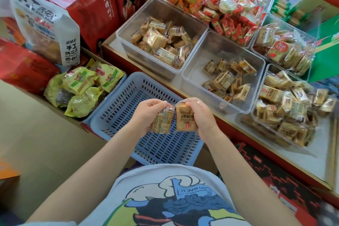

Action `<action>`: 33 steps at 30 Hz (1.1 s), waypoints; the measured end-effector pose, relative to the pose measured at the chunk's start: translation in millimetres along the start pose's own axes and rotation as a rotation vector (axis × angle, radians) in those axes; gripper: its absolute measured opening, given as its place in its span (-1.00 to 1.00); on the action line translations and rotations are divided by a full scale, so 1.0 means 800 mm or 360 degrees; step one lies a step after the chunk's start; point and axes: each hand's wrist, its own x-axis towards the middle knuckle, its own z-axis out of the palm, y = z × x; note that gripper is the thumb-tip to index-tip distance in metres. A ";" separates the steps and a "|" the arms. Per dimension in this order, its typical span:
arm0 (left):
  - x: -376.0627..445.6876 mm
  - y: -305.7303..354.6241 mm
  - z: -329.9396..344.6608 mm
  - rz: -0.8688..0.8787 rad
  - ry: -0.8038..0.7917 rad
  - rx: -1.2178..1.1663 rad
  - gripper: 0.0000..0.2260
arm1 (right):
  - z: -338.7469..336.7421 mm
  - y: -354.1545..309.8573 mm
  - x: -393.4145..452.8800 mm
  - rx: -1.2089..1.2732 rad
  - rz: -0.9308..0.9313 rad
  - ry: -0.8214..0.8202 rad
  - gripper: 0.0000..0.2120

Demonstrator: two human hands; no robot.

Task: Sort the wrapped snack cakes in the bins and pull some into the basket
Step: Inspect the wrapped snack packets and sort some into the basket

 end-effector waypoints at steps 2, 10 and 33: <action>0.002 -0.003 0.000 -0.0065 0.0055 -0.0048 -0.82 | 0.000 0.000 -0.003 -0.0030 -0.0010 -0.0026 -0.77; 0.001 0.001 0.009 -0.0404 -0.0009 -0.0550 -0.75 | 0.007 0.004 -0.007 -0.0073 -0.0012 -0.0115 -0.87; 0.000 -0.007 0.023 -0.0078 -0.0562 -0.0128 -0.32 | 0.004 0.002 -0.006 0.0106 -0.0178 0.0138 -0.88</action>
